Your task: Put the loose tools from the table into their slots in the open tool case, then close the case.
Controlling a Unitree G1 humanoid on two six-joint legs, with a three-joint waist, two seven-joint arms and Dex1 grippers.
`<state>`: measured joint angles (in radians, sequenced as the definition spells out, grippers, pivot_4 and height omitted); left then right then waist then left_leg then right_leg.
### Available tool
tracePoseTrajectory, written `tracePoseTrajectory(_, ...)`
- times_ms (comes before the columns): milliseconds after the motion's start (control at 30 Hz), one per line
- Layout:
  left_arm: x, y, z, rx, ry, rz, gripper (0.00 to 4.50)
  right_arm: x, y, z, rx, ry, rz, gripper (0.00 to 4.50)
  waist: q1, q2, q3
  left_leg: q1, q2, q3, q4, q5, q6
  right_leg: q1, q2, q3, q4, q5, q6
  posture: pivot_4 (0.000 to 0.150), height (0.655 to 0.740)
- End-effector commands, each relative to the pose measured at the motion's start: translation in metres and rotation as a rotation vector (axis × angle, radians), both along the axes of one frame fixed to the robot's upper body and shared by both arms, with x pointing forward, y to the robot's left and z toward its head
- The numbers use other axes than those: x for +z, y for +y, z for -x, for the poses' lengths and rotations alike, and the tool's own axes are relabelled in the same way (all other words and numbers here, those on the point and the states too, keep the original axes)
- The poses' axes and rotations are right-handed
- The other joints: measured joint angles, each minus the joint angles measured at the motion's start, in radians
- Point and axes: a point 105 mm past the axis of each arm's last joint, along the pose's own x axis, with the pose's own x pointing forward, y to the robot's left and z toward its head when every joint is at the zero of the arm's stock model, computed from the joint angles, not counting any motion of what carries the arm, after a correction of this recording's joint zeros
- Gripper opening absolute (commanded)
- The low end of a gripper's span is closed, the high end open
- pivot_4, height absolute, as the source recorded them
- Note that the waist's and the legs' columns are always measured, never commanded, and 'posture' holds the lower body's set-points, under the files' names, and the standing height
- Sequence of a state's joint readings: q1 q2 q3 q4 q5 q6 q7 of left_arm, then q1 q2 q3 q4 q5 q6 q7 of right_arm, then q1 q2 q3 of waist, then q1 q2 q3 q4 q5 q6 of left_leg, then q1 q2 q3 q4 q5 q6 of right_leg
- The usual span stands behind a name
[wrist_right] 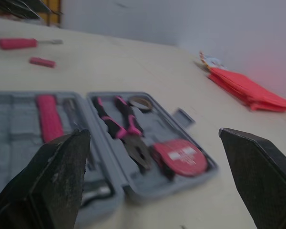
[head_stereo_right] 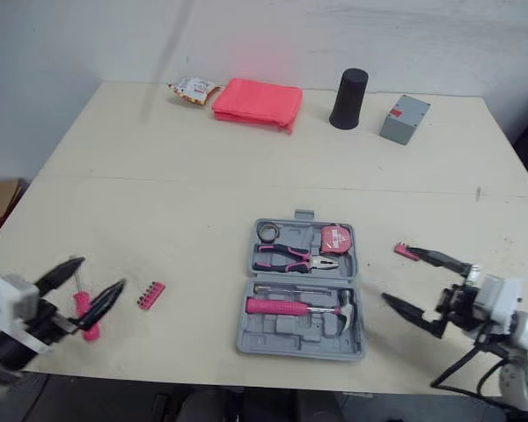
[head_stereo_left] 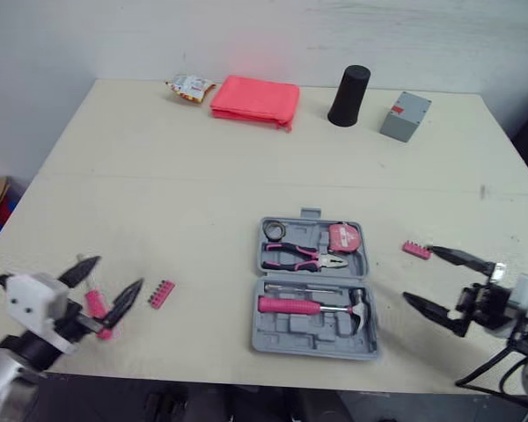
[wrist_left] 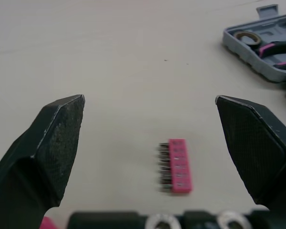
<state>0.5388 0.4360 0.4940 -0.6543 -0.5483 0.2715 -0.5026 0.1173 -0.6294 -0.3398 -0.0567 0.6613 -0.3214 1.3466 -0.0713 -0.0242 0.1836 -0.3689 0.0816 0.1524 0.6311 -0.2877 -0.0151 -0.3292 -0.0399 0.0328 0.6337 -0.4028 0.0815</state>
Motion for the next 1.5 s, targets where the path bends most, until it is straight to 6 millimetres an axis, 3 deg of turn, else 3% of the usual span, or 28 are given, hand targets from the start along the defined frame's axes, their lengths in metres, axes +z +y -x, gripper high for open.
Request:
tracePoseTrajectory(33,-0.006,-0.007,0.003,0.062,0.013,-0.021,4.44,0.009,0.015,0.007,0.076,-0.013,-0.020,4.50,0.003,0.000,0.000,0.000,0.000,0.000,0.000,0.000,0.000,0.001,0.000,0.000,0.000,0.000,0.000,0.150,0.7400)
tracePoseTrajectory(267,-0.047,-0.015,0.003,0.075,0.160,-0.058,4.44,0.015,0.038,0.013,0.198,0.022,-0.059,4.50,0.015,-0.001,0.000,0.002,0.000,-0.001,0.000,0.000,0.002,0.004,0.000,0.000,-0.003,0.002,-0.002,0.150,0.7400)
tracePoseTrajectory(533,-0.072,-0.021,-0.006,0.067,0.203,-0.022,4.44,0.016,0.041,0.012,0.191,0.008,-0.038,4.50,0.019,0.000,0.000,0.001,0.000,-0.002,0.000,-0.003,0.003,0.004,-0.001,-0.002,-0.006,0.001,-0.003,0.150,0.7400)
tracePoseTrajectory(967,-0.084,-0.032,-0.026,0.037,0.230,-0.005,4.44,0.012,0.040,0.012,0.167,0.016,-0.018,4.50,0.044,0.013,-0.007,0.004,-0.001,-0.003,0.000,0.001,0.010,0.006,-0.002,-0.003,-0.004,0.006,-0.005,0.150,0.7400)
tracePoseTrajectory(1067,-0.087,-0.036,-0.027,0.014,0.262,0.007,3.66,0.010,0.039,0.013,0.160,0.016,-0.015,4.50,0.041,0.013,-0.007,0.004,-0.001,-0.003,-0.001,0.002,0.008,0.006,-0.002,-0.003,-0.004,0.007,-0.009,0.150,0.7400)
tracePoseTrajectory(1233,-0.090,-0.037,-0.029,0.018,0.295,0.009,1.35,0.007,0.035,0.016,0.153,0.016,-0.014,4.50,0.041,0.013,-0.008,0.003,-0.002,-0.002,0.000,0.002,0.008,0.006,-0.004,-0.003,-0.006,0.008,-0.011,0.150,0.7400)
tracePoseTrajectory(1300,-0.090,-0.038,-0.029,0.018,0.296,0.008,0.69,0.005,0.032,0.017,0.150,0.017,-0.015,4.50,0.043,0.013,-0.008,0.003,-0.002,-0.002,0.000,0.002,0.009,0.007,-0.004,-0.003,-0.006,0.009,-0.011,0.150,0.7400)
tracePoseTrajectory(1500,-0.077,-0.037,-0.035,0.024,0.220,-0.008,0.69,-0.006,0.026,0.020,0.145,0.028,-0.016,4.50,0.043,0.014,-0.008,0.003,-0.002,-0.002,-0.001,0.002,0.009,0.006,-0.004,-0.003,-0.006,0.012,-0.005,0.150,0.7400)
